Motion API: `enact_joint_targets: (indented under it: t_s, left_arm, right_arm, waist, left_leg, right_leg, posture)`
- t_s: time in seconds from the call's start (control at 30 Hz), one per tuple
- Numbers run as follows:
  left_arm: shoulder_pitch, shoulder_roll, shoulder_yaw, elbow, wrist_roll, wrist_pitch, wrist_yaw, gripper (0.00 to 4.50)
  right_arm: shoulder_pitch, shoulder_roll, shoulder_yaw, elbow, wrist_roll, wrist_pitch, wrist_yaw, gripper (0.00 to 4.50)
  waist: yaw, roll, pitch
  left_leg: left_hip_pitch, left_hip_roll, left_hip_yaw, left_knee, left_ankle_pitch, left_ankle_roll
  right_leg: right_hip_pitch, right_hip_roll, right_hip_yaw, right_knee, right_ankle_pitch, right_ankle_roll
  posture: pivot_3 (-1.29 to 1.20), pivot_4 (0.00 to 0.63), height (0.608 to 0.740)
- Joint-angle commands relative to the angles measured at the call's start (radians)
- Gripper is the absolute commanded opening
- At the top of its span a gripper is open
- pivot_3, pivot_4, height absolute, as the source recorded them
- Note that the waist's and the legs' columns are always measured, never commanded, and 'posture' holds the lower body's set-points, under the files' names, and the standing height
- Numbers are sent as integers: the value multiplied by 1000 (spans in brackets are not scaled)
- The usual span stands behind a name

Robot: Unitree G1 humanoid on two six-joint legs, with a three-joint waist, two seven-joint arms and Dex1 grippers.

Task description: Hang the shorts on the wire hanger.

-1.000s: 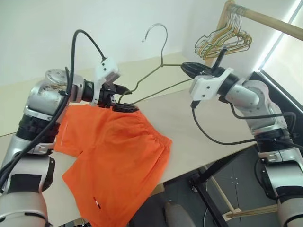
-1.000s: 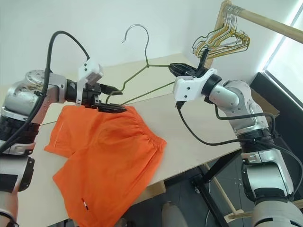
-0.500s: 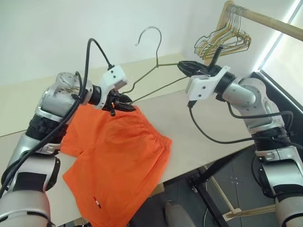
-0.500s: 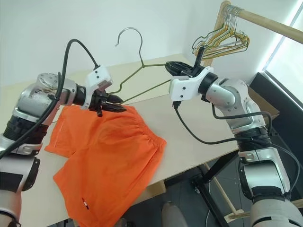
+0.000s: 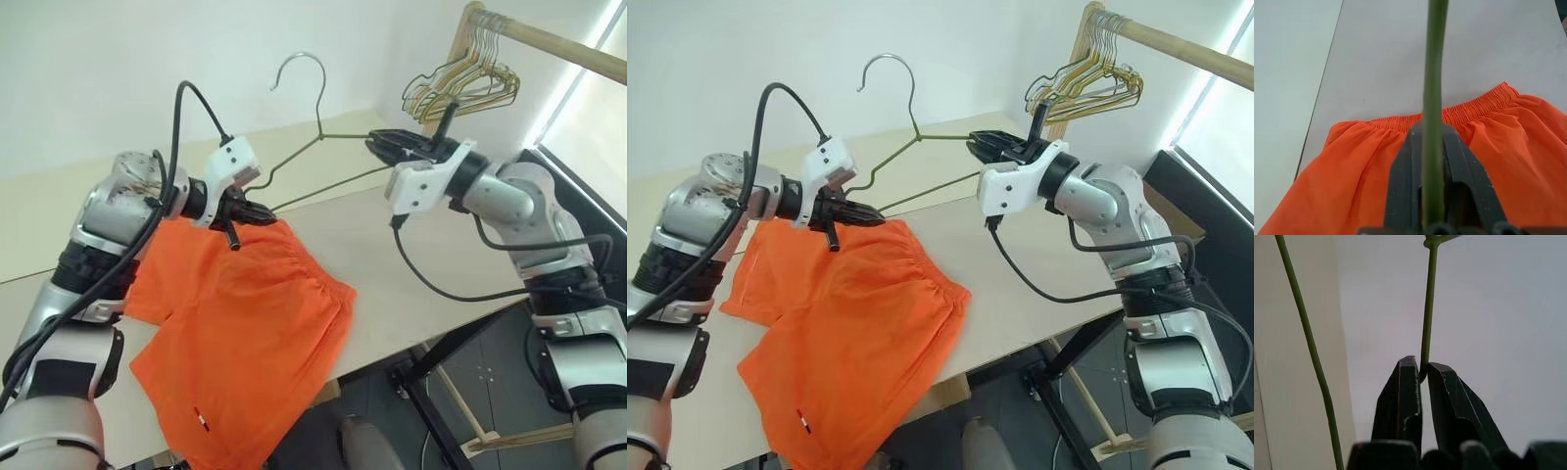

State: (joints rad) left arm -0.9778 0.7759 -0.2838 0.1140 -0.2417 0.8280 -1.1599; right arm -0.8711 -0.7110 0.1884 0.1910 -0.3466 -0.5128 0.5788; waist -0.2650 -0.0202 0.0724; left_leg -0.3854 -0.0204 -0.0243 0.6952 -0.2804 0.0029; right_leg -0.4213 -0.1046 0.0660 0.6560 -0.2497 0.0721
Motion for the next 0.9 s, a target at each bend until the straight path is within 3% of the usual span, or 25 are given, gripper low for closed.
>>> enact_joint_targets:
  t_s: [0.03,0.2,0.33,0.4,0.53,0.63,0.9]
  left_arm:
    - [1,19,48,-28,-2,-22,4,0]
    - [28,44,41,-32,23,-87,-11,0]
    - [78,106,-5,-56,102,-285,-60,0]
    - [96,127,-19,-58,136,-351,-80,0]
    - [92,116,-8,-68,136,-343,-99,0]
    - [89,102,-1,-77,130,-323,-98,0]
    - [101,106,22,-115,121,-286,-95,0]
  right_arm:
    - [16,-48,-23,-88,190,5,156,1674]
    - [30,-103,-41,-137,398,129,362,3310]
    - [-46,-141,-52,-166,598,517,539,4465]
    - [-150,-172,-7,-124,621,748,654,4465]
    - [-323,-171,141,-21,538,1025,806,4465]
    - [-365,-156,215,25,488,1024,895,4465]
    - [-401,-22,318,172,316,1009,848,4465]
  waist:
    - [0,0,0]
    - [-1,0,-1]
    - [-4,0,-1]
    - [-2,2,-2]
    - [5,5,-6]
    - [7,4,-10]
    - [9,4,-10]
  left_leg:
    - [0,0,0,0,0,0]
    - [0,0,0,1,-1,1]
    - [1,0,0,1,-3,5]
    - [1,0,0,1,-3,6]
    - [0,0,0,1,-5,8]
    - [0,-1,0,2,-6,10]
    - [-2,-2,0,3,-5,9]
  right_leg:
    - [0,0,0,0,0,0]
    - [1,-1,0,0,0,1]
    - [1,-1,0,0,0,1]
    - [1,-1,0,1,0,1]
    - [0,-2,-1,1,0,1]
    - [0,-2,-1,1,0,1]
    - [-2,-2,-1,2,0,2]
  posture:
    - [-165,3,740]
    - [-164,2,740]
    - [-160,1,740]
    - [-162,0,740]
    - [-163,1,740]
    - [-157,4,740]
    - [-130,19,740]
